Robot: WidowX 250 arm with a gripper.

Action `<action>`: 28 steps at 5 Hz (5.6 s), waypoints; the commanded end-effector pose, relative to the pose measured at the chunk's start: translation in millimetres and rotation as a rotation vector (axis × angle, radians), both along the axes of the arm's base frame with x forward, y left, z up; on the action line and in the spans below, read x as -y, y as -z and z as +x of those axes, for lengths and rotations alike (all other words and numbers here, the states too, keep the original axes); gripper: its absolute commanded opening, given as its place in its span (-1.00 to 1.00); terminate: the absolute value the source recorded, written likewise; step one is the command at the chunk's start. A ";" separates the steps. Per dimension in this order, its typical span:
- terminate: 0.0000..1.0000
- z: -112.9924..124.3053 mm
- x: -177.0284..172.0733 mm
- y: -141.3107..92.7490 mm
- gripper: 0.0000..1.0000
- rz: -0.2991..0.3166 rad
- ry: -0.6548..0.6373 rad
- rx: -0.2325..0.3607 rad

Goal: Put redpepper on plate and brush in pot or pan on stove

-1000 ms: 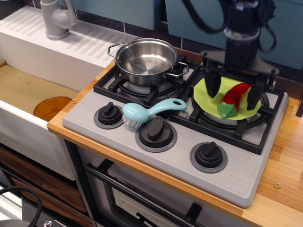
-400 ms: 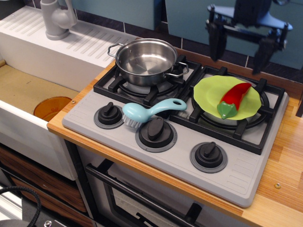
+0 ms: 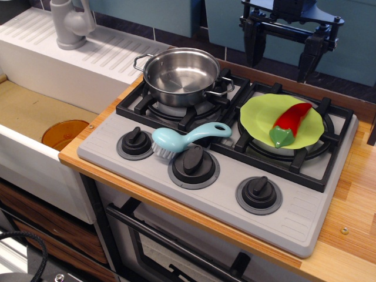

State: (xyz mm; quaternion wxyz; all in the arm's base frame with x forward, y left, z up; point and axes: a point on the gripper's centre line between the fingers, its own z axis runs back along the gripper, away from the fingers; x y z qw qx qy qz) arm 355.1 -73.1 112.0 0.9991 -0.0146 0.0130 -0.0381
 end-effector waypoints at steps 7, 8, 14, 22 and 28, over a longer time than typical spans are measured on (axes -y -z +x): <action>-1.00 -22.0 -57.6 -0.6 1.00 0.058 0.036 0.127; -1.00 -23.2 -60.1 6.5 1.00 0.051 0.036 0.130; -1.00 -25.8 -69.4 53.1 1.00 0.007 0.035 0.191; -1.00 -41.9 -76.9 69.5 -1.00 -0.037 -0.003 0.170; -1.00 -25.8 -99.8 -35.4 -1.00 0.011 0.036 0.049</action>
